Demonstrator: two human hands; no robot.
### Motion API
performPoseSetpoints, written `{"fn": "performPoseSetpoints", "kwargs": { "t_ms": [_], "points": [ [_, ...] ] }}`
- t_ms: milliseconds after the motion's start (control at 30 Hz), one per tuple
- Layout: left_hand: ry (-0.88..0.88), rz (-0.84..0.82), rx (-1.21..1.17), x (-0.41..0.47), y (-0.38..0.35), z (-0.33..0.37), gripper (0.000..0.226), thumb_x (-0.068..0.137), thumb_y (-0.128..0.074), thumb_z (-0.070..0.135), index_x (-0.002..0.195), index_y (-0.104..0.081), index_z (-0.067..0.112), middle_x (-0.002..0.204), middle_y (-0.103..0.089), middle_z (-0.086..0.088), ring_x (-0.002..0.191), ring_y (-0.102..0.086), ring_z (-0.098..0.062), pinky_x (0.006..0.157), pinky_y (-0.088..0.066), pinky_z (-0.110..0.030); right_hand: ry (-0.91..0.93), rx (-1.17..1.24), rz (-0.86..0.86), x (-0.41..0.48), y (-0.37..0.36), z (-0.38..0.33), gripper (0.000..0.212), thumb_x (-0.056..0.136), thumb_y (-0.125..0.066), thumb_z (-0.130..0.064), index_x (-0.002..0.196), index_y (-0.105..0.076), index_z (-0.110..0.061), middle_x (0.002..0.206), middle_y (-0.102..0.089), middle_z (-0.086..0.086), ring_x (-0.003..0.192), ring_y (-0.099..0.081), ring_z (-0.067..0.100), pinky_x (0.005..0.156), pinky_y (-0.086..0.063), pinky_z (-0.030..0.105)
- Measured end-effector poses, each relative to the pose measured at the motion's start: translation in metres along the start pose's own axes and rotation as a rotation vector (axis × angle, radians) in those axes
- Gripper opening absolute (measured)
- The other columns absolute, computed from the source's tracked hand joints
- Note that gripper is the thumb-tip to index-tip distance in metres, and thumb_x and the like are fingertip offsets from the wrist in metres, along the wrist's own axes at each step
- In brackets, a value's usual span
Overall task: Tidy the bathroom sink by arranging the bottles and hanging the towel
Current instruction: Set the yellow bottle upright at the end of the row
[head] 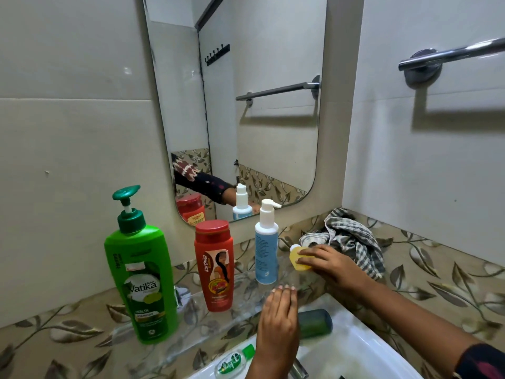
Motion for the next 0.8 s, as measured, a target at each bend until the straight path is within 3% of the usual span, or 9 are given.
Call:
{"fn": "performPoseSetpoints", "kwargs": {
  "t_ms": [133,267,333,400,500,667,800],
  "points": [
    [0.047,0.078,0.046,-0.002,0.003,0.000,0.045,0.070,-0.042,0.010,0.102,-0.074,0.004,0.099,-0.074,-0.009,0.091,-0.071,-0.024,0.097,-0.036,-0.035,-0.222,0.223,0.155,0.012,0.015,0.030,0.031,0.086,-0.049,-0.005,0.114,-0.064,-0.006,0.112,-0.068,0.010,0.103,-0.061,0.025,0.087,-0.044,0.029],
    [0.066,0.084,0.063,-0.005,0.000,-0.002,0.047,0.072,-0.041,0.009,0.108,-0.071,0.004,0.106,-0.073,-0.010,0.098,-0.069,-0.023,0.107,-0.023,-0.033,-0.380,0.423,0.200,0.027,0.014,0.054,0.023,0.095,-0.048,-0.018,0.113,-0.061,-0.011,0.101,-0.065,0.000,0.092,-0.061,0.020,0.073,-0.043,0.019],
    [0.070,0.073,0.061,-0.005,-0.003,-0.003,0.048,0.073,-0.040,0.009,0.110,-0.069,0.004,0.107,-0.072,-0.010,0.099,-0.069,-0.023,0.107,-0.026,-0.038,-0.433,0.444,0.184,0.033,0.009,0.063,0.023,0.095,-0.049,-0.018,0.115,-0.059,-0.012,0.102,-0.065,0.003,0.091,-0.059,0.018,0.074,-0.046,0.026],
    [0.067,0.067,0.051,-0.004,-0.005,-0.004,0.048,0.074,-0.040,0.008,0.112,-0.068,0.004,0.108,-0.072,-0.010,0.100,-0.068,-0.023,0.104,-0.034,-0.035,-0.458,0.443,0.158,0.037,0.004,0.068,0.024,0.095,-0.050,-0.018,0.117,-0.056,-0.011,0.105,-0.065,0.008,0.092,-0.059,0.021,0.078,-0.047,0.036],
    [0.061,0.049,0.032,-0.004,-0.008,-0.004,0.046,0.076,-0.040,0.009,0.113,-0.068,0.003,0.109,-0.071,-0.011,0.102,-0.068,-0.024,0.096,-0.048,-0.037,-0.466,0.447,0.108,0.039,-0.003,0.068,0.027,0.094,-0.052,-0.018,0.119,-0.053,-0.009,0.104,-0.063,0.012,0.090,-0.059,0.025,0.077,-0.046,0.036],
    [0.060,0.024,0.040,-0.002,-0.009,-0.004,0.047,0.075,-0.041,0.011,0.113,-0.067,0.003,0.110,-0.071,-0.012,0.102,-0.067,-0.024,0.094,-0.049,-0.040,-0.492,0.479,0.120,0.038,-0.004,0.070,0.026,0.093,-0.053,-0.018,0.118,-0.052,-0.010,0.103,-0.062,0.012,0.089,-0.058,0.025,0.077,-0.048,0.038],
    [0.037,0.006,0.048,-0.002,-0.010,-0.002,0.047,0.076,-0.040,0.010,0.114,-0.067,0.003,0.111,-0.071,-0.012,0.104,-0.067,-0.025,0.095,-0.048,-0.040,-0.509,0.517,0.104,0.035,-0.010,0.073,0.032,0.091,-0.057,-0.021,0.122,-0.050,-0.013,0.104,-0.058,0.003,0.091,-0.058,0.022,0.080,-0.055,0.051]
  ]
}}
Point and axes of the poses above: each hand's wrist, its own x-axis towards the middle knuckle, its own y-axis out of the back of the hand, z = x × y, the point moved 9 cm from there along x, towards the middle knuckle
